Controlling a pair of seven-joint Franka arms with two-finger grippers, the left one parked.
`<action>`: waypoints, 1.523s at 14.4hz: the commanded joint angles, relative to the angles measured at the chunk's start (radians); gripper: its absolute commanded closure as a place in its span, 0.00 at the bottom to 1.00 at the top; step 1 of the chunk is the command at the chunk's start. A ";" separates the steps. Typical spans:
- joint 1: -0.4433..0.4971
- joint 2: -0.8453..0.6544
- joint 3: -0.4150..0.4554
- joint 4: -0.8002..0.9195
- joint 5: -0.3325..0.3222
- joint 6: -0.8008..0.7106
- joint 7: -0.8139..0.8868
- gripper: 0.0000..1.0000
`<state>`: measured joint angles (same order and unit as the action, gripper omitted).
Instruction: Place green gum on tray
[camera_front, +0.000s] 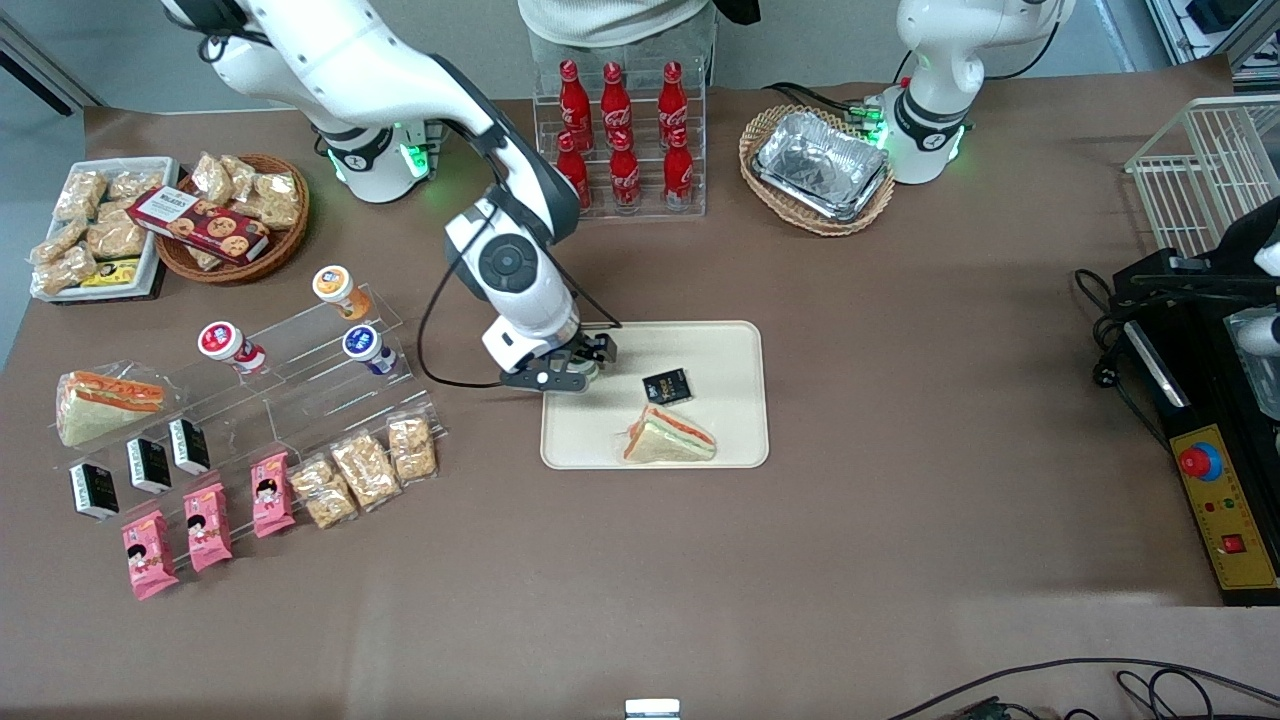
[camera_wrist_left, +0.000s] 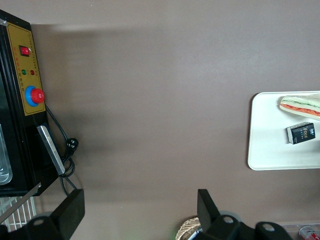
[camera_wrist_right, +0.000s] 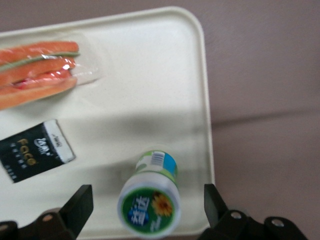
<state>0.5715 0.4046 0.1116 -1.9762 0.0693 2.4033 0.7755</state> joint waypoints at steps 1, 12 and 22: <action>-0.080 -0.257 0.000 -0.012 0.001 -0.244 -0.091 0.01; -0.700 -0.457 -0.001 0.279 0.000 -0.725 -0.846 0.00; -0.726 -0.478 -0.024 0.455 -0.043 -0.915 -0.843 0.00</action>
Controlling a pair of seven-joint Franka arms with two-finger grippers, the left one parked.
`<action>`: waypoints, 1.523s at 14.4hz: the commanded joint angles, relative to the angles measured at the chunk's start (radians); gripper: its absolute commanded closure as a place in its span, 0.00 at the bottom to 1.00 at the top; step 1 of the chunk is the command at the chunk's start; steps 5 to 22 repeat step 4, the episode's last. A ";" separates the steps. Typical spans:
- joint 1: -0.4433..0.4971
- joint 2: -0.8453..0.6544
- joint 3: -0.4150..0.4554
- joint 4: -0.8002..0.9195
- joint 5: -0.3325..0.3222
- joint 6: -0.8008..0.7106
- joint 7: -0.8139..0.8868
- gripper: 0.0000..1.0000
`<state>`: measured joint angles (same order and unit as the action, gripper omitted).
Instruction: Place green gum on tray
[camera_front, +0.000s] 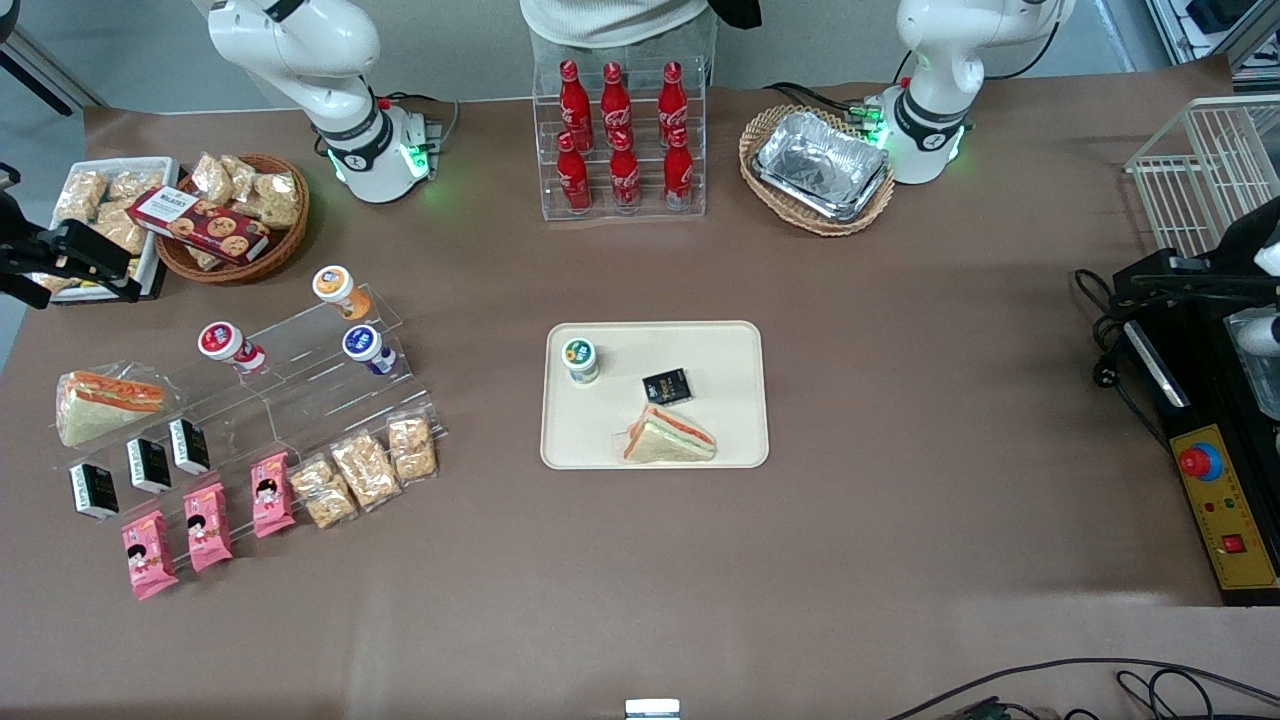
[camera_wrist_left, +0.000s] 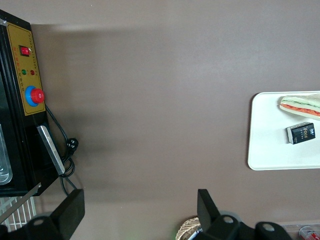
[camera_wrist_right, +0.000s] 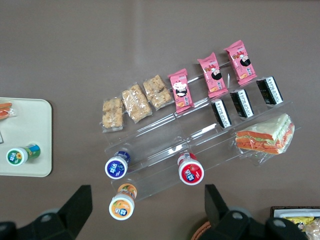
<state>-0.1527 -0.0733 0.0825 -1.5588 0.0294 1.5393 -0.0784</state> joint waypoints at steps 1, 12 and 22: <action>-0.002 0.000 0.006 0.037 -0.003 -0.074 0.014 0.00; -0.001 -0.002 0.008 0.037 -0.002 -0.079 0.014 0.00; -0.001 -0.002 0.008 0.037 -0.002 -0.079 0.014 0.00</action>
